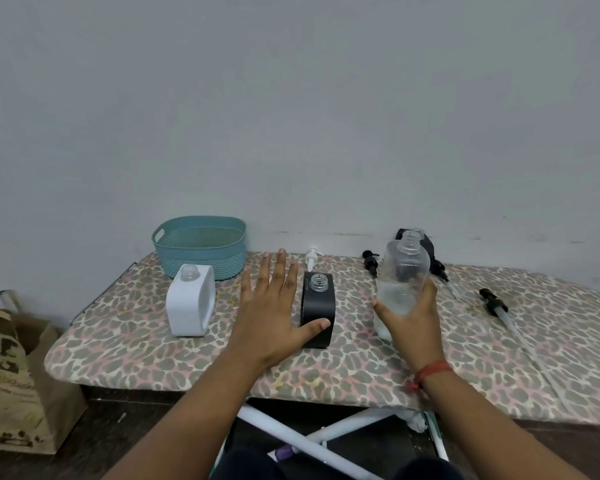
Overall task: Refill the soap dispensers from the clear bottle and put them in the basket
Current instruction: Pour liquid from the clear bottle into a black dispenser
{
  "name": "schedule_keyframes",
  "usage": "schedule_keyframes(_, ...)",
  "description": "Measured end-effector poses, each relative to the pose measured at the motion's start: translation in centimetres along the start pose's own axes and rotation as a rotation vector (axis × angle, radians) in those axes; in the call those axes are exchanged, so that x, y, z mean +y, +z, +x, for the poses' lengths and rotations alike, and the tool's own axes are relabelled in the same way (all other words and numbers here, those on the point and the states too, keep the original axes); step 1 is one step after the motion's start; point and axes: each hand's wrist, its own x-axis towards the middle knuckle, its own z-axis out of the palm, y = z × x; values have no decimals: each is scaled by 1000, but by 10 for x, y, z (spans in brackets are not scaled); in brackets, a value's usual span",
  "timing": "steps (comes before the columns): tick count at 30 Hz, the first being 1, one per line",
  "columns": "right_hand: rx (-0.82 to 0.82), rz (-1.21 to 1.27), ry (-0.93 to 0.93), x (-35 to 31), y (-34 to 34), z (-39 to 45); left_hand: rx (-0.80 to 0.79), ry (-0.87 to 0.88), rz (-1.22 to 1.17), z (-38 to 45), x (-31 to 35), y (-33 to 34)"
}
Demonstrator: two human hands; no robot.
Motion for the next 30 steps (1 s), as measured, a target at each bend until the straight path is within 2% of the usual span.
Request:
schedule_keyframes(8,-21,-93,-119,-4,3,8,6,-7,12,6,7,2)
schedule_keyframes(15,-157,-460,-341,-6,-16,10,-22,-25,13,9,10,2)
schedule_keyframes(22,-206,-708,-566,-24,-26,16,-31,-52,13,11,17,-1)
schedule_keyframes(30,-220,-876,-647,-33,-29,25,-34,-60,42,14,18,-4)
